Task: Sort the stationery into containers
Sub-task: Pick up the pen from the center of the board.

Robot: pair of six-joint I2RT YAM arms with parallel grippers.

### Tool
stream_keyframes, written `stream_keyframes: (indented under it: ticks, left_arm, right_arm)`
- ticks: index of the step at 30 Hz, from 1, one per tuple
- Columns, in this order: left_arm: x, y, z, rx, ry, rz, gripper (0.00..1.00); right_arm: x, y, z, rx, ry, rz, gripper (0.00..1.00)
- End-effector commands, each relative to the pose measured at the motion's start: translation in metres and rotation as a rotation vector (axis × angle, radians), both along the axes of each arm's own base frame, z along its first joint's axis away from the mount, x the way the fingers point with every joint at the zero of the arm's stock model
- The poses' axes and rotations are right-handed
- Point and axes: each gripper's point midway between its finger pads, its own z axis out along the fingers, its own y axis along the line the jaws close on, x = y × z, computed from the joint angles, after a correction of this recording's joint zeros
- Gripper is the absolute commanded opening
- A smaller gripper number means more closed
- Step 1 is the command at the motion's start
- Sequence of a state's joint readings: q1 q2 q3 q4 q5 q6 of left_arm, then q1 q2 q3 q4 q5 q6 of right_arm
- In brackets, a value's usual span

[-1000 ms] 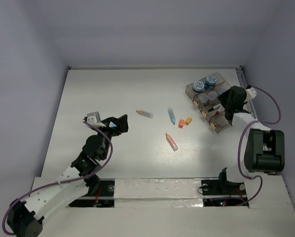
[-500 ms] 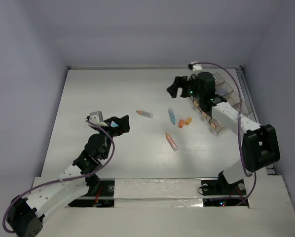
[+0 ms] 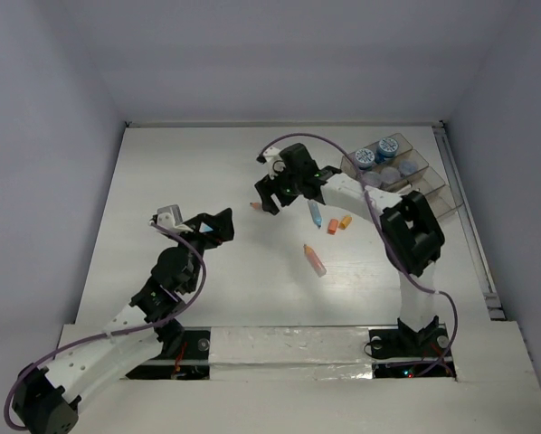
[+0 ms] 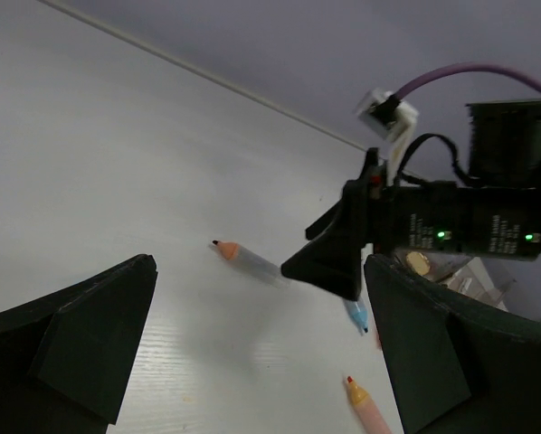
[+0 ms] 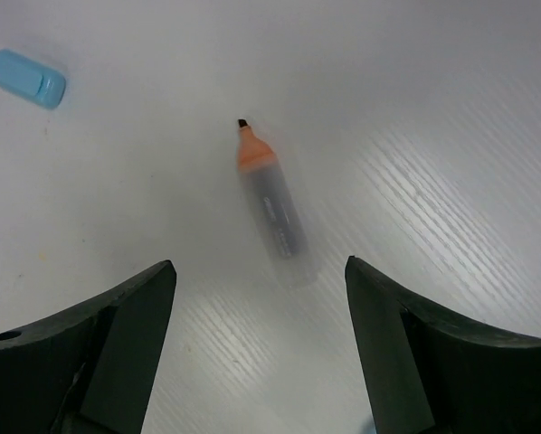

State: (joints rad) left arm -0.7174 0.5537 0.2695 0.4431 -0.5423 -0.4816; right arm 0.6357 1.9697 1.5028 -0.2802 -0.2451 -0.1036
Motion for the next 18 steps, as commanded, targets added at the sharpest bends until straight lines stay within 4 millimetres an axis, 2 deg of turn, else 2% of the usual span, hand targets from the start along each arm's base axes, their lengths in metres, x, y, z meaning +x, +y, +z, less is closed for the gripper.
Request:
stream_keyframes:
  ticks: [1, 2, 3, 4, 5, 6, 7, 8, 9, 12, 13, 14, 15, 18]
  left_arm:
    - [-0.002, 0.008, 0.023, -0.071, -0.061, 0.027, 0.99]
    - [-0.002, 0.008, 0.023, -0.073, -0.061, 0.030, 0.99]
    - [-0.002, 0.009, 0.022, -0.072, -0.060, 0.031, 0.99]
    - [-0.002, 0.010, 0.022, -0.072, -0.060, 0.037, 0.99]
    - [-0.002, 0.010, 0.022, -0.071, -0.058, 0.039, 0.99]
    - [-0.002, 0.011, 0.021, -0.070, -0.055, 0.042, 0.99]
    - [-0.002, 0.010, 0.021, -0.066, -0.053, 0.041, 0.99]
    - [-0.001, 0.010, 0.021, -0.064, -0.050, 0.041, 0.99]
    - [-0.001, 0.009, 0.021, -0.061, -0.050, 0.038, 0.99]
    - [-0.001, 0.009, 0.020, -0.059, -0.045, 0.038, 0.99]
    - [-0.001, 0.008, 0.020, -0.058, -0.044, 0.036, 0.99]
    - [-0.001, 0.007, 0.020, -0.060, -0.045, 0.032, 0.99]
    - [-0.001, 0.007, 0.019, -0.060, -0.045, 0.028, 0.99]
    - [-0.001, 0.006, 0.020, -0.058, -0.048, 0.024, 0.99]
  right_arm:
    - [0.005, 0.010, -0.006, -0.100, -0.032, 0.078, 0.82]
    - [0.006, 0.008, -0.013, -0.127, -0.012, 0.078, 0.82]
    - [0.012, 0.018, -0.004, -0.129, -0.041, 0.091, 0.83]
    - [0.016, 0.018, -0.019, -0.153, -0.026, 0.093, 0.83]
    - [0.016, 0.018, -0.024, -0.168, -0.012, 0.098, 0.83]
    - [0.023, 0.023, -0.018, -0.165, -0.028, 0.102, 0.83]
    - [0.025, 0.024, -0.023, -0.175, -0.019, 0.104, 0.83]
    - [0.021, 0.025, -0.039, -0.205, 0.010, 0.114, 0.83]
    - [0.024, 0.027, -0.039, -0.209, 0.004, 0.118, 0.83]
    - [0.022, 0.030, -0.059, -0.243, 0.032, 0.128, 0.80]
    - [0.024, 0.030, -0.060, -0.247, 0.032, 0.125, 0.78]
    - [0.027, 0.029, -0.062, -0.258, 0.023, 0.113, 0.74]
    - [0.026, 0.033, -0.069, -0.264, 0.025, 0.112, 0.60]
    - [0.027, 0.036, -0.073, -0.255, 0.036, 0.103, 0.49]
